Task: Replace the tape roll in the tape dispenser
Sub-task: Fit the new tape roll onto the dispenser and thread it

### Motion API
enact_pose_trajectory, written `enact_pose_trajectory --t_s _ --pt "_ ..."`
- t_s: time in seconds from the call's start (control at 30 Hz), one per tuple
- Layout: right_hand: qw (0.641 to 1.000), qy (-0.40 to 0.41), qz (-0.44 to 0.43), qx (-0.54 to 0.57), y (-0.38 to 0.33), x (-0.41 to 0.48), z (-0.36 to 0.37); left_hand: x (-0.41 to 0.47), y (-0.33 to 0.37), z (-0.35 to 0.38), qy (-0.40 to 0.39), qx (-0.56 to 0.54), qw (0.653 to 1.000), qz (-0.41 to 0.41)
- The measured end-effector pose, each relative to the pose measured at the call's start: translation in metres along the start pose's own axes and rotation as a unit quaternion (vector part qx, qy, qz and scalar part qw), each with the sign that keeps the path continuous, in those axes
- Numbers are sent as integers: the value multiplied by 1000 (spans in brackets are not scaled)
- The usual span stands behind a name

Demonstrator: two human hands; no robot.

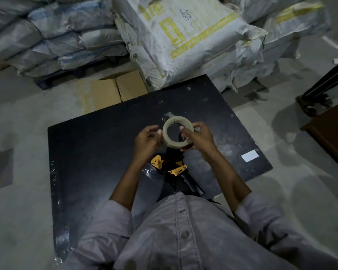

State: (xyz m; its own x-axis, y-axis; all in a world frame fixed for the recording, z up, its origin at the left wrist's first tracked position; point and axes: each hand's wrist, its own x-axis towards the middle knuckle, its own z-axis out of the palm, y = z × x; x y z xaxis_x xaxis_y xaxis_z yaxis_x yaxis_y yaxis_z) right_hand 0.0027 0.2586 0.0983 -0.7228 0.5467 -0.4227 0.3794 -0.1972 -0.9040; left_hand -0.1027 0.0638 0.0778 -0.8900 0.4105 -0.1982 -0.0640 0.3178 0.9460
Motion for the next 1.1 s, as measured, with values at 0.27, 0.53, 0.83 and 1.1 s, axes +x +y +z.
enact_pose_trajectory --t_s 0.27,0.53,0.83,1.1 --pt "995 -24 77 56 28 -3 17 13 -21 17 -20 -63 995 -75" --pt "993 20 99 -60 64 3 3 44 -32 29 -60 180 982 -21" --pt "984 15 135 -116 92 4 15 66 -59 49 -91 280 955 27" --pt "977 -11 151 -147 87 0 17 74 -74 44 -67 228 971 25"
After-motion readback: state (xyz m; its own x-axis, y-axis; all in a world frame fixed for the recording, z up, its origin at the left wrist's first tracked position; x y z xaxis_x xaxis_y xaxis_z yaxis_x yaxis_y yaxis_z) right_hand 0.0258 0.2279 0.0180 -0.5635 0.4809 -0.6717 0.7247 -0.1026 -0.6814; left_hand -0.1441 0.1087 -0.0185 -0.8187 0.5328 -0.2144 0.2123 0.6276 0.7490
